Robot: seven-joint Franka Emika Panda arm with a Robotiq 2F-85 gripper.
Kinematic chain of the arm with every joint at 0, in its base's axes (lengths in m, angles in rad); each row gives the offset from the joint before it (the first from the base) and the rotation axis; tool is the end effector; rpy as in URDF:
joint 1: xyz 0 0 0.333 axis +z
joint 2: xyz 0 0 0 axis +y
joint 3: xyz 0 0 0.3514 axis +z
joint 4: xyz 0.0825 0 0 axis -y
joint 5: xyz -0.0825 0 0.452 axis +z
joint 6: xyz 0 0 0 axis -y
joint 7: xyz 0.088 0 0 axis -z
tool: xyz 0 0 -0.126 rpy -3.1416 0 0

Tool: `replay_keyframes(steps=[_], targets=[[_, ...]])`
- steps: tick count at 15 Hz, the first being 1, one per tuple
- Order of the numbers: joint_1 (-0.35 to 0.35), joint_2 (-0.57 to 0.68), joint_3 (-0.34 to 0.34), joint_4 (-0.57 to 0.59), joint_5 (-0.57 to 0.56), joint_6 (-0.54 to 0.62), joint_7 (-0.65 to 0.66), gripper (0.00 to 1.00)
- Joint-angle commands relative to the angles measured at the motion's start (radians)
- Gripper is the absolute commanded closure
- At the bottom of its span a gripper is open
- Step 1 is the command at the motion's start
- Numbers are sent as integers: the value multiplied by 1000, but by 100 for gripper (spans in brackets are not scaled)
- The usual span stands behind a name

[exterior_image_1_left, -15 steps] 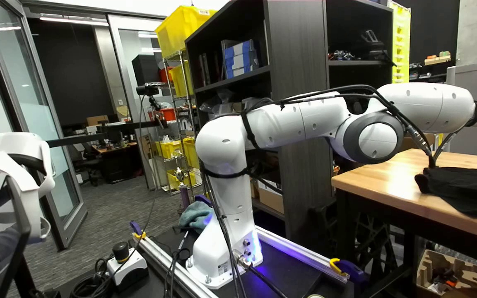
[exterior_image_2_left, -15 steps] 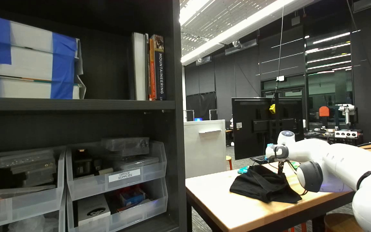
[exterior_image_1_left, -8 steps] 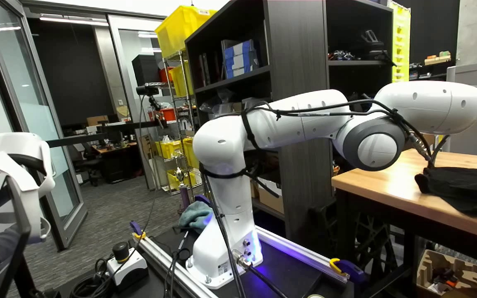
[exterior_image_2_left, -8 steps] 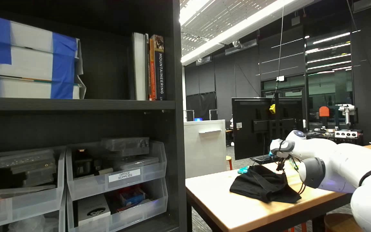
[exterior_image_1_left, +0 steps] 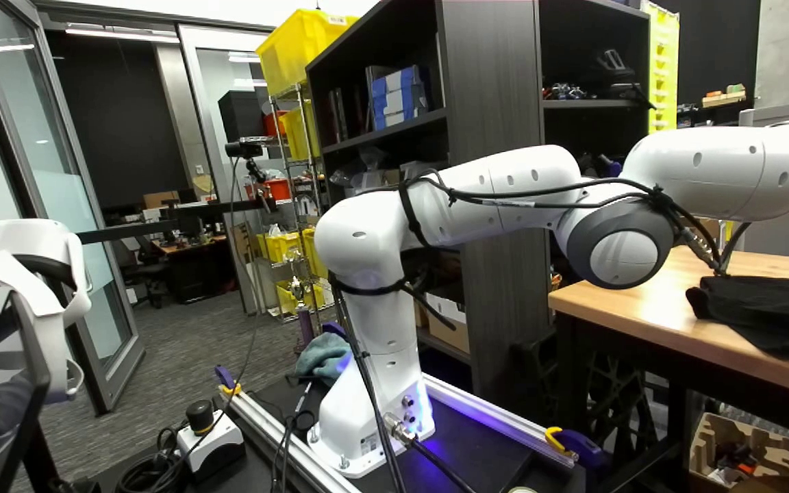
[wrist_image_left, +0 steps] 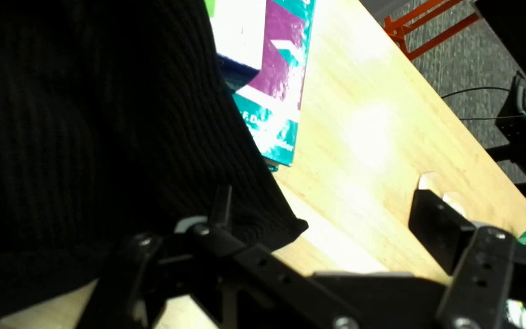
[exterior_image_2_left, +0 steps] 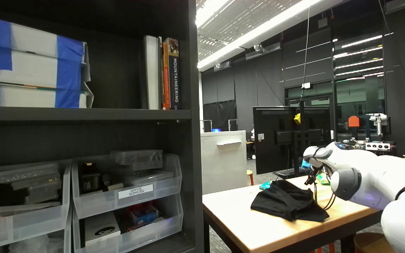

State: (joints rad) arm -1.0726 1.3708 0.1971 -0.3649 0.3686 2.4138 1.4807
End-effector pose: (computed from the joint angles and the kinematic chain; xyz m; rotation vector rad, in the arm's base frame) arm 0.5084 -0.8241 0.2932 -0.4387 2.3708 -0.6734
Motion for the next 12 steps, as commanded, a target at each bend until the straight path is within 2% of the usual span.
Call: replay_keyframes(steps=[1,6,12], targets=[[-40,-41,34,-22,45,-108,-53,0],[-76,-59,49,-21,70,-222,-51,0],[-99,-61,79,-15,112,-263,-61,0]])
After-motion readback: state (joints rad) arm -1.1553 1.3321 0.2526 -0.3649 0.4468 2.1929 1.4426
